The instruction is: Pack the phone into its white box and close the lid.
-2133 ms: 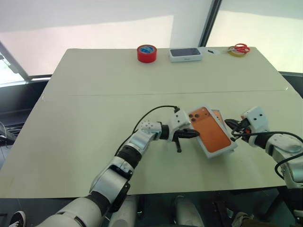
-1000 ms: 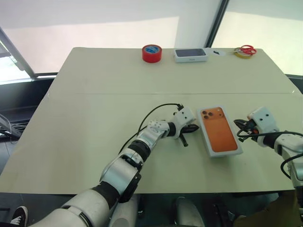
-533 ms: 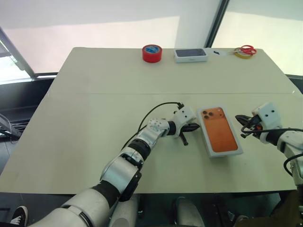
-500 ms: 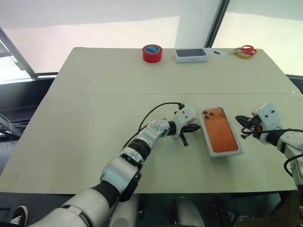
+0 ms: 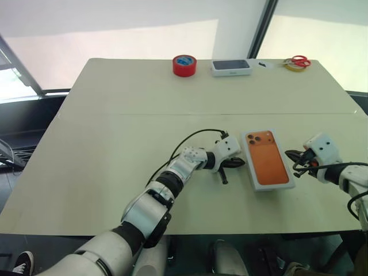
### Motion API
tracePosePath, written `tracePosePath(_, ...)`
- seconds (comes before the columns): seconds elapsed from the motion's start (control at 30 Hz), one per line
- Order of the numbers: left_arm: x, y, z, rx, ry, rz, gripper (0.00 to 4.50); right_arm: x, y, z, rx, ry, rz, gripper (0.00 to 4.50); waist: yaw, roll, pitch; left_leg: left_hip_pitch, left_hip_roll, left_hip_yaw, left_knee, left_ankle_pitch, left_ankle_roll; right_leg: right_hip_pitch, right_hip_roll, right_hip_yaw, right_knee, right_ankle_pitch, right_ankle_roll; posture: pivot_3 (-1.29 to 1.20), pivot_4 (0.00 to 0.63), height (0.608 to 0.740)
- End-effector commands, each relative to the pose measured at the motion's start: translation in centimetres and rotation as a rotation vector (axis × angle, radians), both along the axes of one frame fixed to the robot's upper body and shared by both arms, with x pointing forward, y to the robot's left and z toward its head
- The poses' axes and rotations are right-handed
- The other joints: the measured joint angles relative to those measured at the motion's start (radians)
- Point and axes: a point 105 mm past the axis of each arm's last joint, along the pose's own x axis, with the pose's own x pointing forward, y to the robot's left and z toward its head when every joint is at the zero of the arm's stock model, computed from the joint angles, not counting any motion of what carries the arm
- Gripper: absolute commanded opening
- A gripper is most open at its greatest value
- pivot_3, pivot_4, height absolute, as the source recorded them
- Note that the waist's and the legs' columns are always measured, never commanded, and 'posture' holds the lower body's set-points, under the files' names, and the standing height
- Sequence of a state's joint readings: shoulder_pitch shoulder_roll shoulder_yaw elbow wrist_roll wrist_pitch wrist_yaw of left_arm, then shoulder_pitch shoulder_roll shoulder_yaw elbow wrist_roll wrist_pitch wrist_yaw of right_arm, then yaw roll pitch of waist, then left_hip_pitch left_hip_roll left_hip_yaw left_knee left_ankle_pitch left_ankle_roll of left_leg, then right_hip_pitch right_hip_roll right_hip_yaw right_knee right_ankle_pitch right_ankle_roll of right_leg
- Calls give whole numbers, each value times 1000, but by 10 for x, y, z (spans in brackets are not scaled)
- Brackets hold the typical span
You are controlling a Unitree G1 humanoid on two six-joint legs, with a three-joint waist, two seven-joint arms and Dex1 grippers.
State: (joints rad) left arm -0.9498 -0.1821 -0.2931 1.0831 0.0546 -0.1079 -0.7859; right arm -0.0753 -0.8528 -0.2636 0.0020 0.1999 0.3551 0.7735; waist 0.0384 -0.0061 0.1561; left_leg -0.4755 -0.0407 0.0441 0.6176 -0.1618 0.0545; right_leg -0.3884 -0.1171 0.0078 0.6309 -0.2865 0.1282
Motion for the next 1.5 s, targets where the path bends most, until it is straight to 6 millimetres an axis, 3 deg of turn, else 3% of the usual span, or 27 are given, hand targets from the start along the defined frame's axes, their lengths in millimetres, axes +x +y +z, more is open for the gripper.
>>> tracePosePath(0.03, -9, -26, 21, -82, -24, -32, 0, 2, 4, 11, -60, -44, 24, 51, 0, 0, 0, 0, 0, 0, 0, 0, 0, 0, 0, 0, 0, 0, 0, 0, 150, 738)
tracePosePath(0.4, -9, -34, 26, -97, -33, -16, 0, 23, -4, 28, -142, -133, -26, 51, 3, 0, 0, 0, 0, 0, 0, 0, 0, -1, 0, 0, 0, 0, 1, 0, 150, 738)
tracePosePath(0.53, -15, -29, 21, -71, -8, -91, 0, 14, -6, 30, -142, -92, 12, 51, 3, 0, 0, -2, 0, 0, 0, 0, 0, 0, 0, 0, 0, 1, 1, 0, 150, 738)
tracePosePath(0.67, -23, -24, 17, -62, 34, -164, 0, -5, 1, 30, -29, -7, 97, 51, 1, 0, 0, -2, 0, 0, 0, 0, 0, 1, 0, -1, 0, 1, 1, 0, 150, 738)
tracePosePath(0.87, -31, -33, 11, -71, 59, -164, 0, -20, -3, 24, -24, 86, 143, 51, -1, 0, 0, -2, 0, 0, 1, 0, 0, 1, 0, -1, 0, 1, 1, 0, 150, 738)
tracePosePath(1.5, -27, -47, 33, -150, 50, -120, 0, -3, 8, 37, 5, 11, 133, 51, 1, 0, 0, -2, 0, 0, 1, 0, 0, 0, 0, -1, 0, 1, 2, 0, 150, 738)
